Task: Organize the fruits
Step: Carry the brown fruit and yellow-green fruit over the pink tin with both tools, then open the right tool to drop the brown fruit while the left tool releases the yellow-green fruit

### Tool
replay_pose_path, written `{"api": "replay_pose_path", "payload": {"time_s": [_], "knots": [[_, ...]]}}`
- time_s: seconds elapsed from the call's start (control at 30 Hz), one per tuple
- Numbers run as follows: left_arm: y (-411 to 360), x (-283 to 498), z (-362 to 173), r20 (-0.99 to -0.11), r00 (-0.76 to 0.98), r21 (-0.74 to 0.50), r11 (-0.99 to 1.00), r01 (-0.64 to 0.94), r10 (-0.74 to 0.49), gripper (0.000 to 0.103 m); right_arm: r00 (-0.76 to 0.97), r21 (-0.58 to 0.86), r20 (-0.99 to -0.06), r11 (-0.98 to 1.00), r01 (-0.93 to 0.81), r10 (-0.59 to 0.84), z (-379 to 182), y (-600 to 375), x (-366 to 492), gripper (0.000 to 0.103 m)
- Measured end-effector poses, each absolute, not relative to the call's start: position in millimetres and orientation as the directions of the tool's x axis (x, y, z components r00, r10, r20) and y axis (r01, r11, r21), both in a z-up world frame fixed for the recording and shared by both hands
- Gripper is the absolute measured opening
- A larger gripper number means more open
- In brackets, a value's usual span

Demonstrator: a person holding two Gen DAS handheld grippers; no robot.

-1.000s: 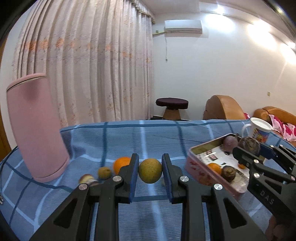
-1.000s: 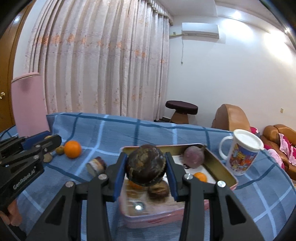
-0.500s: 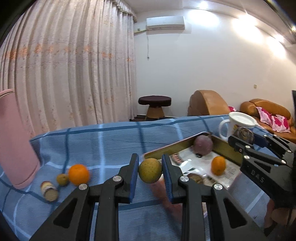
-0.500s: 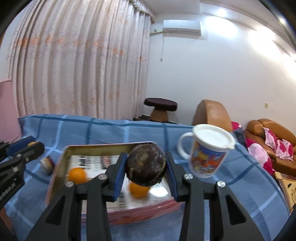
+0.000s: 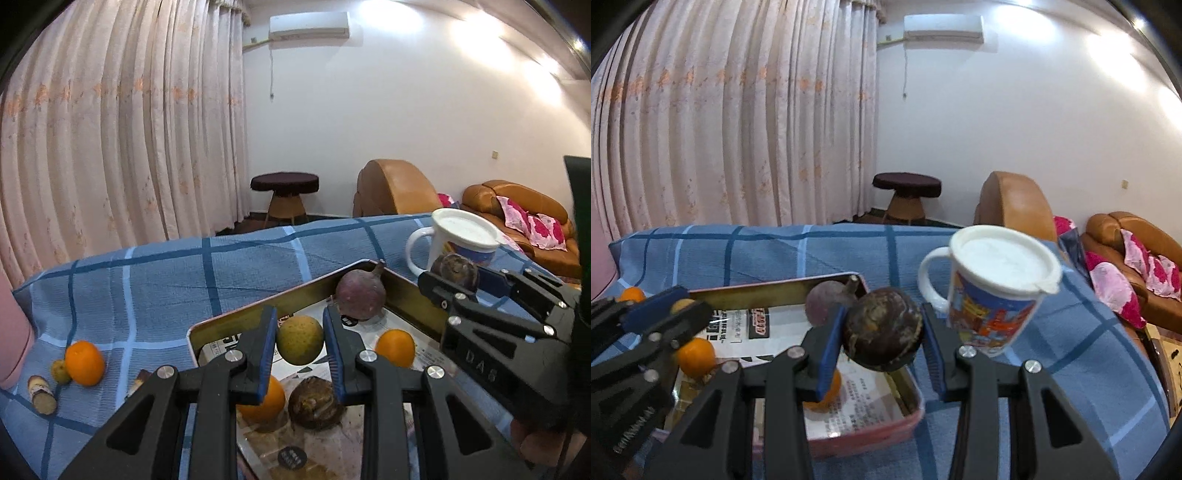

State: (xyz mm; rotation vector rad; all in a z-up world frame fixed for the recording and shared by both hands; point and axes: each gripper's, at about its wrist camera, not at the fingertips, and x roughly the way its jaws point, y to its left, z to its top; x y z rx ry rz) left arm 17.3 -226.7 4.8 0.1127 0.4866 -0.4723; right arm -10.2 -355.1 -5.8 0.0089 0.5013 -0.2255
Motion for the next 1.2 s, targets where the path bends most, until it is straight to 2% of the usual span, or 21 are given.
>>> {"api": "replay_pose_path", "payload": {"time_s": [0.4,1.2], "knots": [[-232.6,39.6,-3.9,-0.568,0.74,-0.031,0.908,0.417,-0.36,0.027,0.796,-0.019,-0.598,0.995,0.101,-0.092,-22.5,-347.1,20.4,0.043],[-228.7,47.3,-7.0,-0.581,0.738,-0.037,0.917,0.396,-0.343,0.027,0.8,0.005,-0.597,0.997,0.071,-0.054,-23.5,-343.6,22.7,0.048]]}}
